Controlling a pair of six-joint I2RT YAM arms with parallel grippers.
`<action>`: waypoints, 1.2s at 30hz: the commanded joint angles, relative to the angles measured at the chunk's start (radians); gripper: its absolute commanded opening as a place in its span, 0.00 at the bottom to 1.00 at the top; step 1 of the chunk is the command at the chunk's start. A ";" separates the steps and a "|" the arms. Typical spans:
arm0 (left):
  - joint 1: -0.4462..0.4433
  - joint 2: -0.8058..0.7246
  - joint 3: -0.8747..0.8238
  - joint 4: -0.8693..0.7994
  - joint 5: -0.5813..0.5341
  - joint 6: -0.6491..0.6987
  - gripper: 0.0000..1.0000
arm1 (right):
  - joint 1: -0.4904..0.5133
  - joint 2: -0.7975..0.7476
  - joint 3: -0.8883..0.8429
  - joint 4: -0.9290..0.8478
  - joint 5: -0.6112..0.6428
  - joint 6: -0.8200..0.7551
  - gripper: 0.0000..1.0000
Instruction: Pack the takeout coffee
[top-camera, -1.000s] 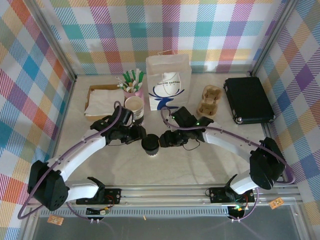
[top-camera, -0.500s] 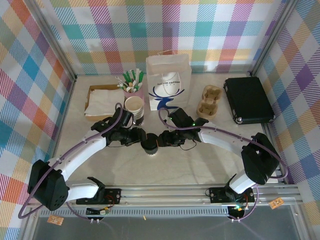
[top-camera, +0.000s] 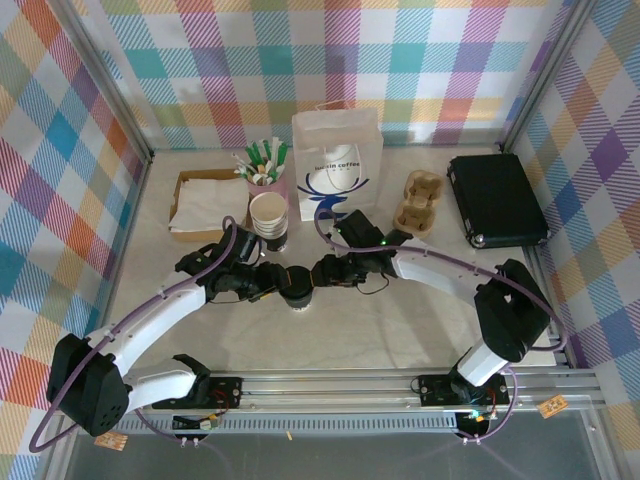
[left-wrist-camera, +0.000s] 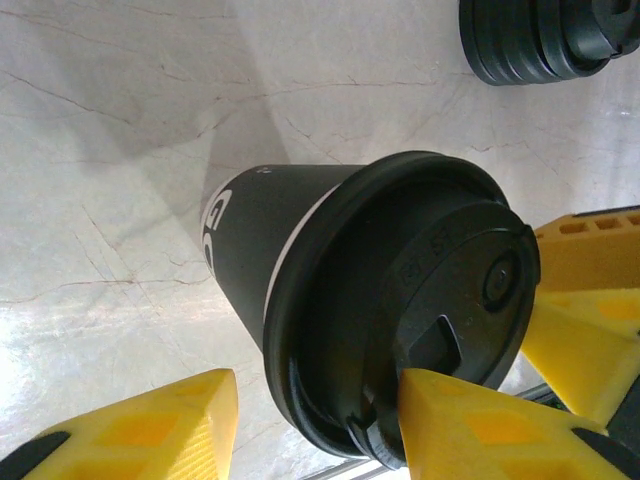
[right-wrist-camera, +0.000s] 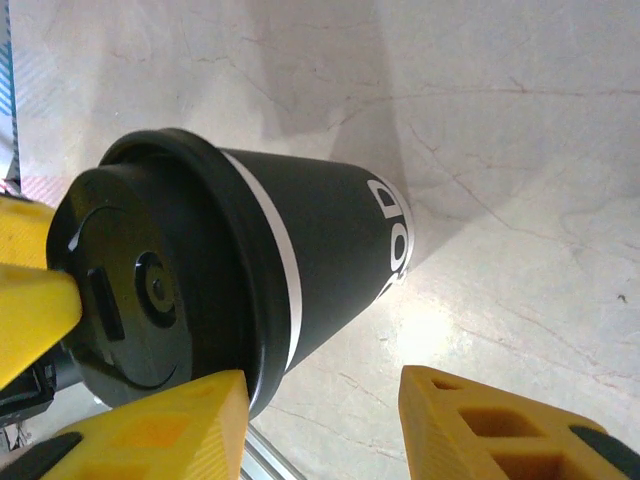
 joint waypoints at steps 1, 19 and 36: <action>0.006 -0.015 -0.020 -0.024 0.028 -0.024 0.46 | -0.005 0.031 0.039 -0.019 0.011 -0.011 0.45; 0.005 0.008 0.016 -0.001 0.010 -0.039 0.47 | -0.004 0.010 0.018 0.003 -0.066 -0.029 0.44; 0.006 -0.035 -0.076 -0.063 -0.056 -0.074 0.46 | -0.003 0.062 -0.132 0.087 -0.042 -0.053 0.44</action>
